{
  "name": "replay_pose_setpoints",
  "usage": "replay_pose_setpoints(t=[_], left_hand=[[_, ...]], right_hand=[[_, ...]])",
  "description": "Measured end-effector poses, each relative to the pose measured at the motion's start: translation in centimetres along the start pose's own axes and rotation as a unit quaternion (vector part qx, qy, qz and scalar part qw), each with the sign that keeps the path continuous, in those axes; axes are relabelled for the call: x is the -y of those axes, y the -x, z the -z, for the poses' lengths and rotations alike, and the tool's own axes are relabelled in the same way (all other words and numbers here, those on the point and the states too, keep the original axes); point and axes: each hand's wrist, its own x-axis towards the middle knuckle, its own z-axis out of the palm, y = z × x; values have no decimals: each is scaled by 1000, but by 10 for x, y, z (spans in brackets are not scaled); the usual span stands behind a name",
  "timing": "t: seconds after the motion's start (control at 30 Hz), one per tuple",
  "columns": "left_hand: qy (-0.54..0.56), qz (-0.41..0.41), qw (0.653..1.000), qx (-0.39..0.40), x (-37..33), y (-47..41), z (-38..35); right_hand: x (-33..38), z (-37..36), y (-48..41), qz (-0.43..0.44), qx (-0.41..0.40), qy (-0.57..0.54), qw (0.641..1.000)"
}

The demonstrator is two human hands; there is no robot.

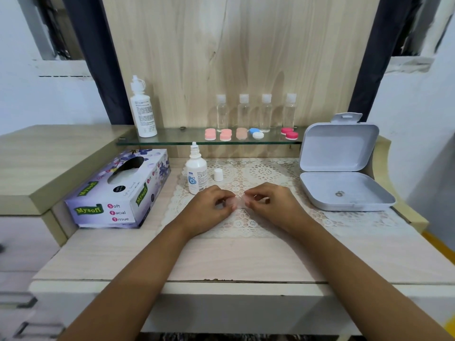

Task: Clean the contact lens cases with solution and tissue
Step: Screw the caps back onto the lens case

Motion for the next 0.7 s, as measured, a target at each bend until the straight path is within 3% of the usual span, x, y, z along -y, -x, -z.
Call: replay_pose_setpoints(t=[0.3, 0.7], left_hand=[[3, -14, 1000, -4, 1, 0, 0], [-12, -16, 1000, -4, 2, -1, -1]], right_hand=[[-2, -1, 3, 64, 5, 45, 997], [-6, -1, 2, 37, 9, 5, 999]])
